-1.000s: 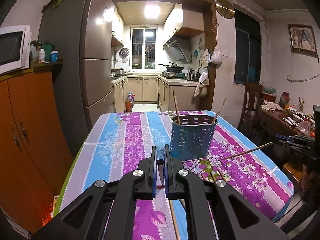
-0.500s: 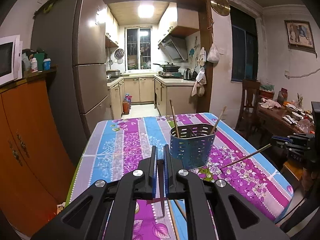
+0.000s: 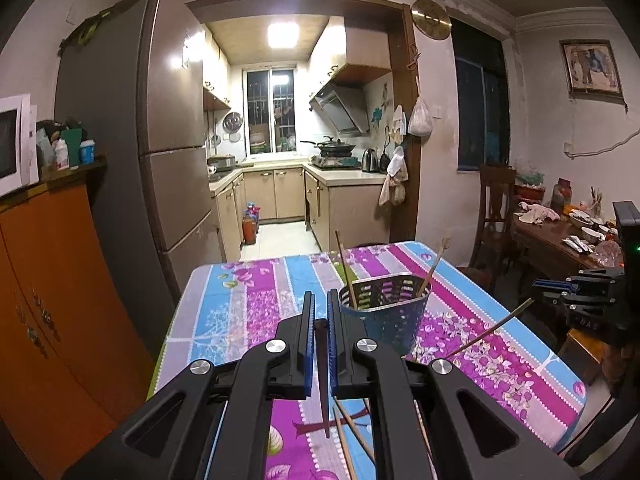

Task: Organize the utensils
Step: 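Lower the right tool's chopstick into the holder while the left lowers its own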

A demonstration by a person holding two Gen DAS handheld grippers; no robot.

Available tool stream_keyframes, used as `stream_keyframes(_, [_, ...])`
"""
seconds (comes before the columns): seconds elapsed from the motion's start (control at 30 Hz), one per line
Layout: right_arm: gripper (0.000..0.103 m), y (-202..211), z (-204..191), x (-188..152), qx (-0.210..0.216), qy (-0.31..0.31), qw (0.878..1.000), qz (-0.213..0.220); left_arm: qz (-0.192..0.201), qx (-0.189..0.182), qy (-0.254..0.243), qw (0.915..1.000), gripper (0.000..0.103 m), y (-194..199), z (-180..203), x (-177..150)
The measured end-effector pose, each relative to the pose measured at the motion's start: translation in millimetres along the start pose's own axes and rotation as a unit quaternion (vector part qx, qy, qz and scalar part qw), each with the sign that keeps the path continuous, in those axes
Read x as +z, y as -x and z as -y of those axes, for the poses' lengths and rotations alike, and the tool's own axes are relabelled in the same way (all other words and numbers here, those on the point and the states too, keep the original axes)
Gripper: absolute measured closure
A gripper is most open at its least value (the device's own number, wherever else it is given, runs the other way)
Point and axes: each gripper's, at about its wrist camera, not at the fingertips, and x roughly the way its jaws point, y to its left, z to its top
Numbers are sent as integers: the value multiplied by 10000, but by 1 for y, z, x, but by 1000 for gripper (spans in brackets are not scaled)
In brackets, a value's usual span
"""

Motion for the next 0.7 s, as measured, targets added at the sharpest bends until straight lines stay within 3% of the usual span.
stream_keyframes(0.3, [98,16,-4,21,-66,164,9997,186,302,-55,-158,9994,96,4,8,32])
stream_keyframes(0.7, [99,55,1,79,-193,299,9958,839,773,-154,-390,9961,96,3,28,92])
